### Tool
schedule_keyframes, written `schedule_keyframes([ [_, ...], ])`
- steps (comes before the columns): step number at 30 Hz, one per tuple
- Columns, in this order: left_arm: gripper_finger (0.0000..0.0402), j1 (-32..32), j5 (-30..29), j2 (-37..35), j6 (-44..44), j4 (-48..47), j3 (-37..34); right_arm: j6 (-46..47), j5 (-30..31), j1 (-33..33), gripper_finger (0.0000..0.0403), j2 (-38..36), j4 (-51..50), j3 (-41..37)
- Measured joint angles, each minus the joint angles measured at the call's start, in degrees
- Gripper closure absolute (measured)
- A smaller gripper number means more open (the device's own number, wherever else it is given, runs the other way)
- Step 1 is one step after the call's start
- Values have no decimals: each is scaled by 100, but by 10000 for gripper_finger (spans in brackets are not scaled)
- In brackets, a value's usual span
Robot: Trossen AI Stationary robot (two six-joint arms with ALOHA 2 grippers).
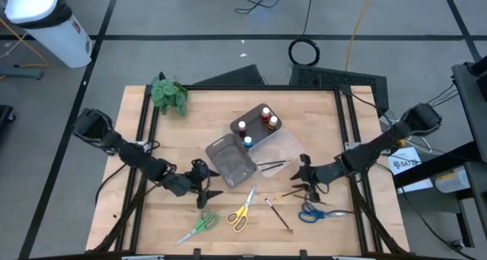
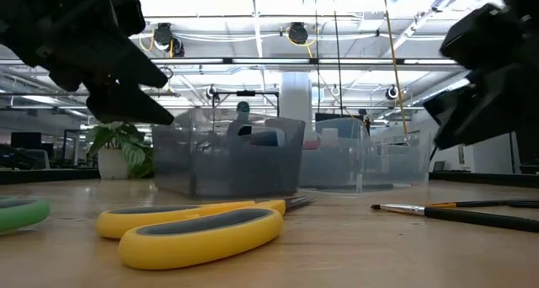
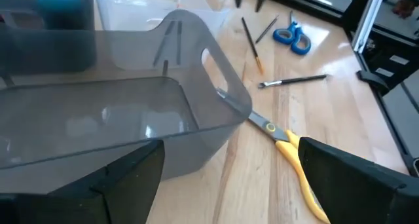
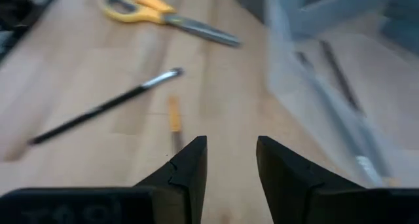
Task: Pick & Place Paint Supplies
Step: Adjust the bins, then put the bottom gold paintbrush into the transparent bin
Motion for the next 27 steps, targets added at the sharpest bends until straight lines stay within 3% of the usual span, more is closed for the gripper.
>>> schedule_keyframes([
  [9, 37, 0, -14, -28, 128, -19, 0, 115, 609, 624, 284, -176, -64, 0],
  [16, 37, -2, -9, -28, 225, -23, 0, 134, 609, 687, 284, -188, -62, 5],
  [20, 37, -83, -12, -220, 234, -84, 2, 294, 581, 1037, 285, -271, -192, 152],
  [27, 37, -94, -10, -261, 311, -156, 2, 1935, 600, 2022, 318, -163, -2253, 1049],
])
